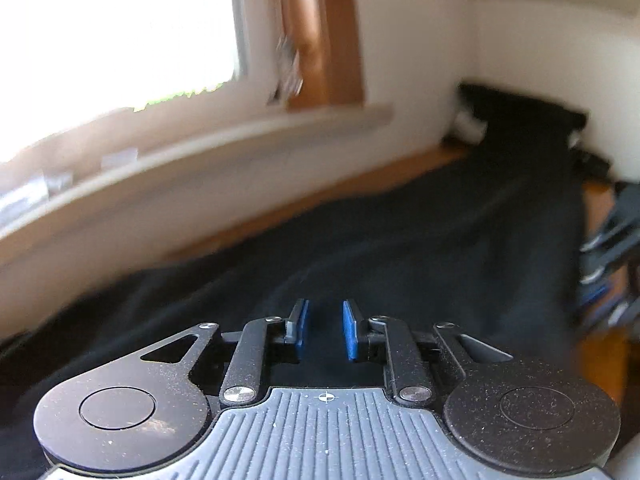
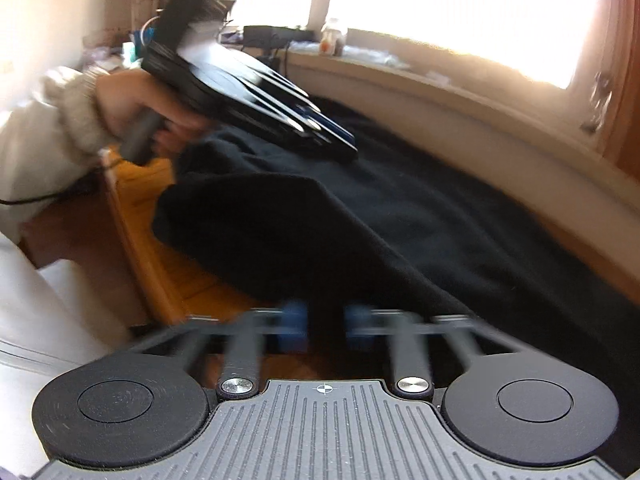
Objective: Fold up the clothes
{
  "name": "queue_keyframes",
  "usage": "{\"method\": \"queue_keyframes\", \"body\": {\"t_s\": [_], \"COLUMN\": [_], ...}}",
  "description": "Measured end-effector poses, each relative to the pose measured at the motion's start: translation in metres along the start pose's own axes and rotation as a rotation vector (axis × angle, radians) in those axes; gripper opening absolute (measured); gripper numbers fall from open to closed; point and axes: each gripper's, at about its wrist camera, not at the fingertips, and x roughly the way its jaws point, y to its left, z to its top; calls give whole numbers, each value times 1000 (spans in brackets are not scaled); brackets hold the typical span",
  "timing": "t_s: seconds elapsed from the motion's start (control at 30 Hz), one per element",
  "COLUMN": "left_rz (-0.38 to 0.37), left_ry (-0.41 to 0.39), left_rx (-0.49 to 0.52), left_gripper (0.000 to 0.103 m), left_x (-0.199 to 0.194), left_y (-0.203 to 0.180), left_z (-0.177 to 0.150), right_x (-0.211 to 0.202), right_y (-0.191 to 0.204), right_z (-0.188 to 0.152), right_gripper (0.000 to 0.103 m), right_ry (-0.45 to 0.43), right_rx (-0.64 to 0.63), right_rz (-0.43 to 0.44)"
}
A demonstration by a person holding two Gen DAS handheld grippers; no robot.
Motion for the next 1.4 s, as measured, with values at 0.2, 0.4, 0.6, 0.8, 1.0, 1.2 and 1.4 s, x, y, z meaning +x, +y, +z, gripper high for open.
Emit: {"method": "queue_keyframes", "body": {"t_s": [0.2,0.4,0.6,0.8,1.0,1.2,1.4], "left_rz": [-14,-34,-48,-46,-35,-29,-80], "left_ry": [61,64,66,67,67,64,53], "left_rx": [-41,-62,-76,-76,-60,-46,17], "left_gripper": [20,20,20,20,21,21,37], "left_x": [16,17,15,16,16,16,17], "left_y": [19,22,27,26,24,23,-1], "left_z": [-4,-4,-2,-3,-3,-4,16], "right_x": [-31,-45,-46,-74,-97,-108,-129], "right_y": [11,-29,-79,-97,-93,-98,-113], "right_z": [-9,-27,-43,-73,-100,-117,-117], "right_gripper": [7,33,29,29,31,35,35], "right_ry": [-3,-76,-77,-6,3,-45,-85], "right_rx": [-10,232,433,429,407,437,495], "right_rz": [36,20,-219,-370,-455,-474,-554]}}
